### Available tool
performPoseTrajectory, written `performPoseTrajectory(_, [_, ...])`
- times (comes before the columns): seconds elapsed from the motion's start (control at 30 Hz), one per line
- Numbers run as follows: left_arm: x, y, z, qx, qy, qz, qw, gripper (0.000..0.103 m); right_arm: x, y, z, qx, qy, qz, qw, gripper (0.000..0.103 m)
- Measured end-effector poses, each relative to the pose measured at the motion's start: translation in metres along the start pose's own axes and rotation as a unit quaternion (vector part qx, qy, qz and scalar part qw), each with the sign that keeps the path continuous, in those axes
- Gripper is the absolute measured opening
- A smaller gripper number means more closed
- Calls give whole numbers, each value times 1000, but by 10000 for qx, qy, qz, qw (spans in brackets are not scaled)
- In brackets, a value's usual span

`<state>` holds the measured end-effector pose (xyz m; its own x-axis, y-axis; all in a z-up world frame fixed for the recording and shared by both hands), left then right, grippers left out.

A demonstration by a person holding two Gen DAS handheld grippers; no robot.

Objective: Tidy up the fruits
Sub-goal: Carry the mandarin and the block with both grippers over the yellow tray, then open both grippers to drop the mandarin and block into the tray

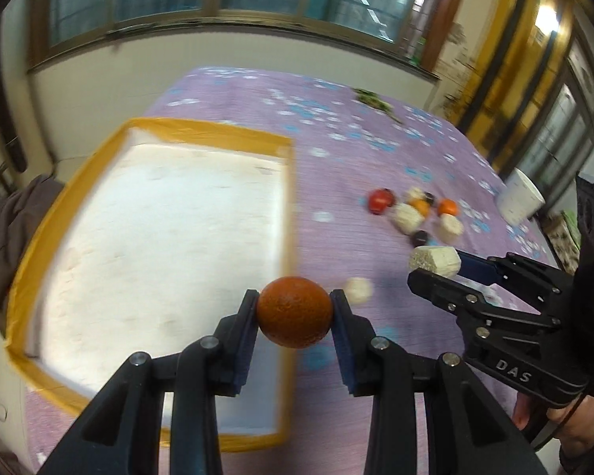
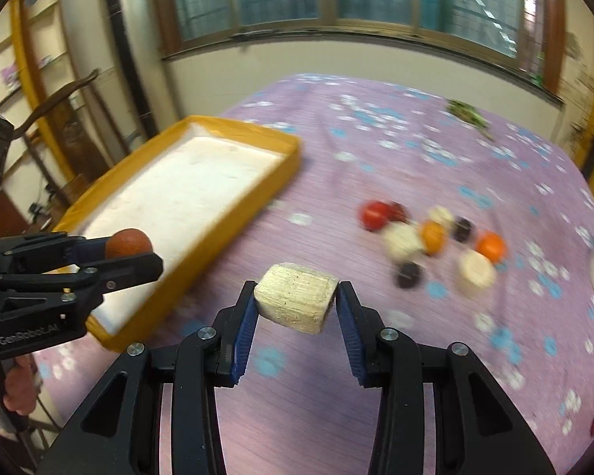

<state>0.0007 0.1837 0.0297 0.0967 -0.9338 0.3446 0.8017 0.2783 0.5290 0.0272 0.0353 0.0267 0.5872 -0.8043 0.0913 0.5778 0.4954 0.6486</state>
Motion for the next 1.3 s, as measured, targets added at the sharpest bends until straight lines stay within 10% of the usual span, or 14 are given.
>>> performPoseTrajectory(0.53, [-122,10,-1,103,994,683,9927,38,-115,42,-66,-378,1022,859,9903,38])
performPoseTrajectory(1.03, [-138,7,-14,82,1319,366,9905,39,-134,37,-89,-645,1005,1052,9873,39])
performPoseTrajectory(1.3, [-136,8,-8,194,1453,283,9888,56,-135,37,-90,-656,990,1127,9865,42])
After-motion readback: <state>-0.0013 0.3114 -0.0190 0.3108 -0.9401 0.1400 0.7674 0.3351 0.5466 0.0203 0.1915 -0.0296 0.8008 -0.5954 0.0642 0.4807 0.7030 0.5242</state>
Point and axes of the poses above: each gripper's, at about its wrist camera, not at the fingertips, and z roughly against the way its jaws point, x to its right, y to its top, the point moved 6 cm from there along -z, roughly the way its jaws point, and after that the axes turned 15 degrees about z, right-handed, at the moved point
